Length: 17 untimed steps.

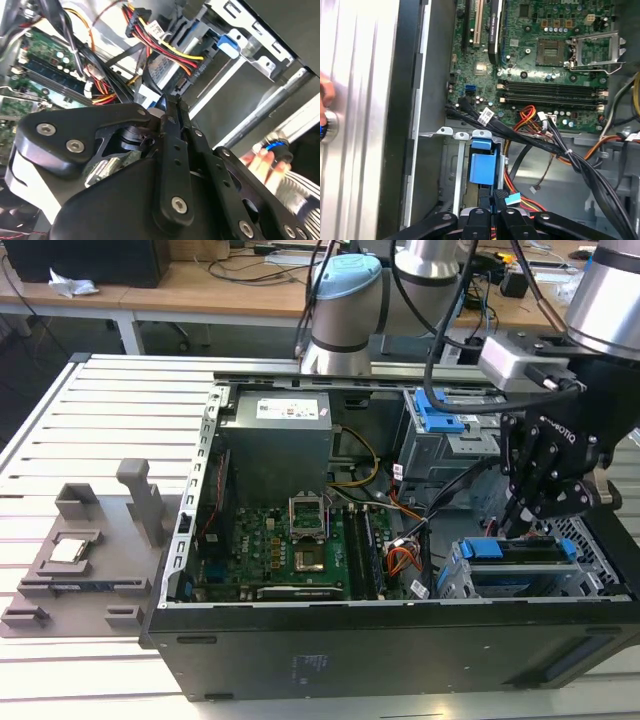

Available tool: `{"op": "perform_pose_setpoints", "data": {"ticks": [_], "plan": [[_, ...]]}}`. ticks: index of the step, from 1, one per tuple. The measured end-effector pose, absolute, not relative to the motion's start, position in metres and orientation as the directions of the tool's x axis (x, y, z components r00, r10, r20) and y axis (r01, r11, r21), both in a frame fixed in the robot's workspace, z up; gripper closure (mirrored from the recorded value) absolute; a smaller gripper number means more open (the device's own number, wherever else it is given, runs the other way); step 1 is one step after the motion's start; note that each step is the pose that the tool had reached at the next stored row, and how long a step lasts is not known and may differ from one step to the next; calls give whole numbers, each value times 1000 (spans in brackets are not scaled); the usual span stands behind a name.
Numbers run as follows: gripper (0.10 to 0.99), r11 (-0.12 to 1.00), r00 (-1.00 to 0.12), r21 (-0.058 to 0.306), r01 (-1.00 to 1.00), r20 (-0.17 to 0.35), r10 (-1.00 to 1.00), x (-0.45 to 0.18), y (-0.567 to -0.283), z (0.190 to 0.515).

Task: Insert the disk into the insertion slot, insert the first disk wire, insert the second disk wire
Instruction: 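Insert the second disk wire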

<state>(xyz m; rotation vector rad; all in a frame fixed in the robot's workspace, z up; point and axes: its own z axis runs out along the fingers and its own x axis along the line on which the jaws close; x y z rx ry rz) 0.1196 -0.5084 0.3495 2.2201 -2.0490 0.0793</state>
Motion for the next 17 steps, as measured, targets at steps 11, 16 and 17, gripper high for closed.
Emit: {"op": "perform_pose_setpoints", "data": {"ticks": [11,16,17], "plan": [[937,-81,82,57,-995,20,-996,129,-529,344],[937,-82,83,59,-995,14,-996,133,-529,342],[937,-82,82,59,-995,14,-997,133,-529,342]]}}
